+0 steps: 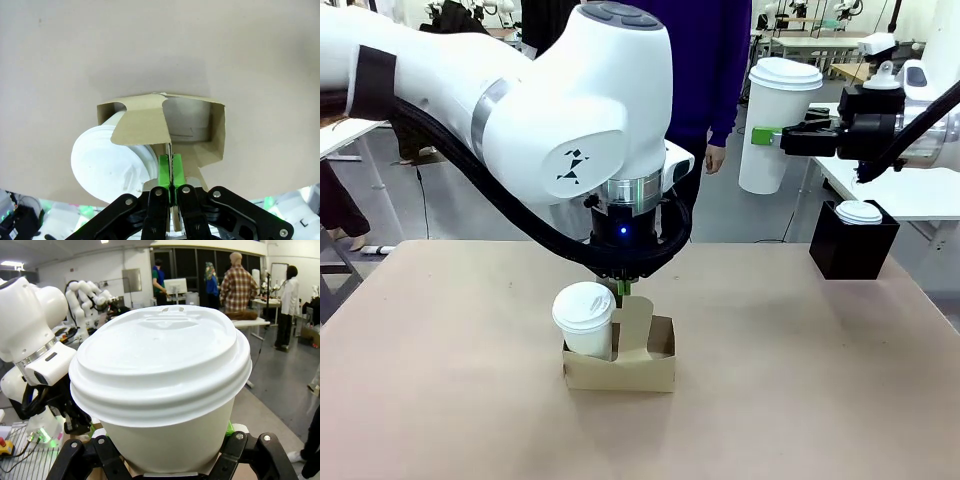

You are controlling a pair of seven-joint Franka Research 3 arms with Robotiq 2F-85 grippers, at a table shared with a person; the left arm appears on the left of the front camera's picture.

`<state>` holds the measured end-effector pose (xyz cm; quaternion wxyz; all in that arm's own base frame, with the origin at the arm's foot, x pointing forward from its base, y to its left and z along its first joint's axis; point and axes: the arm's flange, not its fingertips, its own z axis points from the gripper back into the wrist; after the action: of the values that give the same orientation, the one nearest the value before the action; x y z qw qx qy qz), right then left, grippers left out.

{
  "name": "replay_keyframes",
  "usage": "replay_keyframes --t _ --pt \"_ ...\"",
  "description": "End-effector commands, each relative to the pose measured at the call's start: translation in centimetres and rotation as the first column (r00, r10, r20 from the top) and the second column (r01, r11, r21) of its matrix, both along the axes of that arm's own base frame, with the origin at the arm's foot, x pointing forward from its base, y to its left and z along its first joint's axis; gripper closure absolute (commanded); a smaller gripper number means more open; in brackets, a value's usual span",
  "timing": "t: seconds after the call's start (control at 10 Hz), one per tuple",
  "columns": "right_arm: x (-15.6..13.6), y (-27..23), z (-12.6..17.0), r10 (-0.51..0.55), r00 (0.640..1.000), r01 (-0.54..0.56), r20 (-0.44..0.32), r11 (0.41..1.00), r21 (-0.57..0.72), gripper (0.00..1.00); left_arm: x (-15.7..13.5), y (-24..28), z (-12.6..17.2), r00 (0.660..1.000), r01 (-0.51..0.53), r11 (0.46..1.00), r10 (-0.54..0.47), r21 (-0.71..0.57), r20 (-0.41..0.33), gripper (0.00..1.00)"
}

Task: Pour a drink into a cup and package it in a carrier.
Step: Insert the held 600 ml Paper Cup into the Cup Carrier.

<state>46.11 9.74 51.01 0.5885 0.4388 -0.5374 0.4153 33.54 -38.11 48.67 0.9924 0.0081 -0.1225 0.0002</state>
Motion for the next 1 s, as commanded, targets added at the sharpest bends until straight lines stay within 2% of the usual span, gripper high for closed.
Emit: replay_keyframes --t 0.0,0.3,0.4,0.5,0.6,0.7,0.8,0.9 --pt "-0.1 0.2 0.3 -0.007 1.0 0.007 0.017 1.0 -0.005 0.2 -0.3 0.3 0.0 1.0 0.004 1.0 -0.004 0.004 0.001 0.98" --pt "-0.1 0.2 0.3 -0.007 1.0 0.007 0.017 1.0 -0.005 0.2 -0.3 0.3 0.0 1.0 0.004 1.0 -0.004 0.004 0.001 0.98" --pt "-0.1 0.2 0.3 -0.007 1.0 0.007 0.017 1.0 -0.005 0.2 0.0 0.1 0.0 1.0 -0.001 1.0 0.001 -0.001 0.0 0.46" --pt "-0.1 0.2 0.3 -0.007 1.0 0.007 0.017 1.0 -0.005 0.2 0.0 0.8 0.6 1.0 0.022 1.0 -0.022 -0.014 0.002 0.4" --pt "-0.1 0.2 0.3 -0.007 1.0 0.007 0.017 1.0 -0.005 0.2 0.0 1.6 1.5 0.999 0.046 0.998 -0.047 -0.034 -0.008 0.0" --pt "0.0 0.0 0.0 0.0 1.0 0.0 0.0 1.0 0.0 0.2 -0.1 2.6 2.5 0.997 0.073 0.996 -0.074 -0.05 -0.012 0.0" --pt "0.7 0.2 -0.7 0.062 0.998 -0.062 -0.027 0.998 0.009 0.2 -0.2 3.9 3.8 0.993 0.108 0.991 -0.111 -0.081 -0.029 0.0" --pt "1.4 0.4 -1.8 0.122 0.992 -0.122 -0.039 0.993 0.001 0.2 -0.2 5.5 5.0 0.989 0.146 0.985 -0.148 -0.087 -0.016 0.15"
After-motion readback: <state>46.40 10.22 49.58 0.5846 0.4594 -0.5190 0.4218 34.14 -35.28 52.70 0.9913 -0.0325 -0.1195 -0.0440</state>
